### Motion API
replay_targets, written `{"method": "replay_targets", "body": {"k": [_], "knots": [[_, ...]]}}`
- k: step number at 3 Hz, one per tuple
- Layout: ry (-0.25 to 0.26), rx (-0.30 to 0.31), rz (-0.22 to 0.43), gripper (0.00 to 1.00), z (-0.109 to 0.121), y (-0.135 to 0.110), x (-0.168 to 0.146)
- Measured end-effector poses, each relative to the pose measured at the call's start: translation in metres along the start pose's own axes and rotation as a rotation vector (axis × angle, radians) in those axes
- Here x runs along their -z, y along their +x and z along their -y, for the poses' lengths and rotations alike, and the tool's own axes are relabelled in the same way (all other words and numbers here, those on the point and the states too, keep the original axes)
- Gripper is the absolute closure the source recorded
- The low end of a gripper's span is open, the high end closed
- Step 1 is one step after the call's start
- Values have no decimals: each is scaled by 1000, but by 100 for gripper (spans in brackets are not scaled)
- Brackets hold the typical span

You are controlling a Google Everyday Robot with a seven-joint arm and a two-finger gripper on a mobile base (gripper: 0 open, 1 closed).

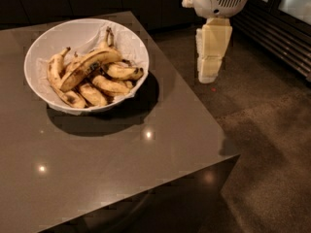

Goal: Pick banana from white bowl

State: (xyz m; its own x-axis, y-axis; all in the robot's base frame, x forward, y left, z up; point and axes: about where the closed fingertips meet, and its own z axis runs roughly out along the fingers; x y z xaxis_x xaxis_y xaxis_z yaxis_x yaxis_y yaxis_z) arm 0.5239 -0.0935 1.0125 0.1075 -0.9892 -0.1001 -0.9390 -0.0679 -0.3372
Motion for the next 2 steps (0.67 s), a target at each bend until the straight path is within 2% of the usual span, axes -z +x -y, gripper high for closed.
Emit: {"method": "replay_targets", "body": {"k": [1,2], "knots": [[5,107,-2,0,35,-42,-9],[15,241,-36,0,68,-97,-30]]}}
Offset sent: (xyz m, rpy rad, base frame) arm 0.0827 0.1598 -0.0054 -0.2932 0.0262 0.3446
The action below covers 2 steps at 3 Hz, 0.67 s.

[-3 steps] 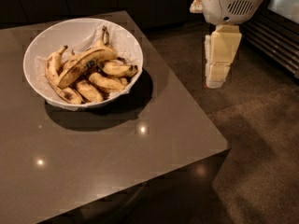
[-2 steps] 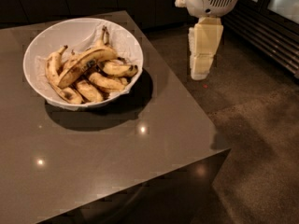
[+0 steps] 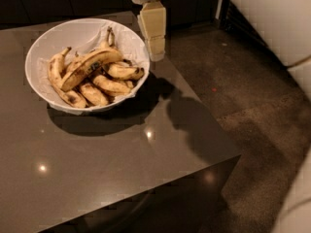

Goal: Pick banana from white bowl

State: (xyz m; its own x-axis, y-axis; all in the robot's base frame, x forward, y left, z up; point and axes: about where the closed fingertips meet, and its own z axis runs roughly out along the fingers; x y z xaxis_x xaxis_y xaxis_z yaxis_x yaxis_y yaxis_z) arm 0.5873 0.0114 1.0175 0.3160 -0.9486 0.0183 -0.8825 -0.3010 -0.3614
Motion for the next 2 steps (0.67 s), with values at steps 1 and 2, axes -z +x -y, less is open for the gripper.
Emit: {"method": "replay_targets", "body": {"k": [1,2], "knots": [[39,30,20,0,14,-22,-1],[27,30,37,0,23,-26,-13]]}}
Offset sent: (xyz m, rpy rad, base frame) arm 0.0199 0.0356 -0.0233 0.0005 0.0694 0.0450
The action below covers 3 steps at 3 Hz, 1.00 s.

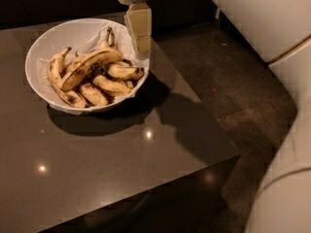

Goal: Pick banana from white bowl

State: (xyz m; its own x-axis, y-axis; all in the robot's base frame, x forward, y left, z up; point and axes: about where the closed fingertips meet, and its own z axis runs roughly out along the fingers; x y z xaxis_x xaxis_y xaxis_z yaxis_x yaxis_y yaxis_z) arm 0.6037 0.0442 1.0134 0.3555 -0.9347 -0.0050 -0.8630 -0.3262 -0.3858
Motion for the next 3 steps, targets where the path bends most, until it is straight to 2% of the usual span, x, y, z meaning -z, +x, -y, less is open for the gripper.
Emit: {"method": "replay_targets", "body": {"k": [1,2,3], "knots": [[-44,18,21,0,7,-18,-21],[-79,21,62,5,8,-37,-37],[-115,15,115,18,4,-56,-50]]}}
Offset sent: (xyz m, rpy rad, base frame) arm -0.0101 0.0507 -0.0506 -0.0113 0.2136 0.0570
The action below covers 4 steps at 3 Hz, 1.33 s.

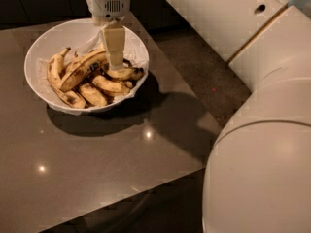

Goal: Pick banana from white bowl

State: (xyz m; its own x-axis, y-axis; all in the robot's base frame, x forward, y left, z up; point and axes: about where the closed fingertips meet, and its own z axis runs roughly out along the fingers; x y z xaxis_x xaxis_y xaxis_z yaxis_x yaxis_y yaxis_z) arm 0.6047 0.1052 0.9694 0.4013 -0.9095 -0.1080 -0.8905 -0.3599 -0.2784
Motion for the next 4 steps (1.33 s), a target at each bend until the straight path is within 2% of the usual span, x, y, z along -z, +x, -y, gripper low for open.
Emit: {"method": "replay_targets", "body": {"k": [2,4], "knots": [[-67,-18,74,28,-11,-23,-21],[-134,-9,74,27,-14,-18,-49]]}}
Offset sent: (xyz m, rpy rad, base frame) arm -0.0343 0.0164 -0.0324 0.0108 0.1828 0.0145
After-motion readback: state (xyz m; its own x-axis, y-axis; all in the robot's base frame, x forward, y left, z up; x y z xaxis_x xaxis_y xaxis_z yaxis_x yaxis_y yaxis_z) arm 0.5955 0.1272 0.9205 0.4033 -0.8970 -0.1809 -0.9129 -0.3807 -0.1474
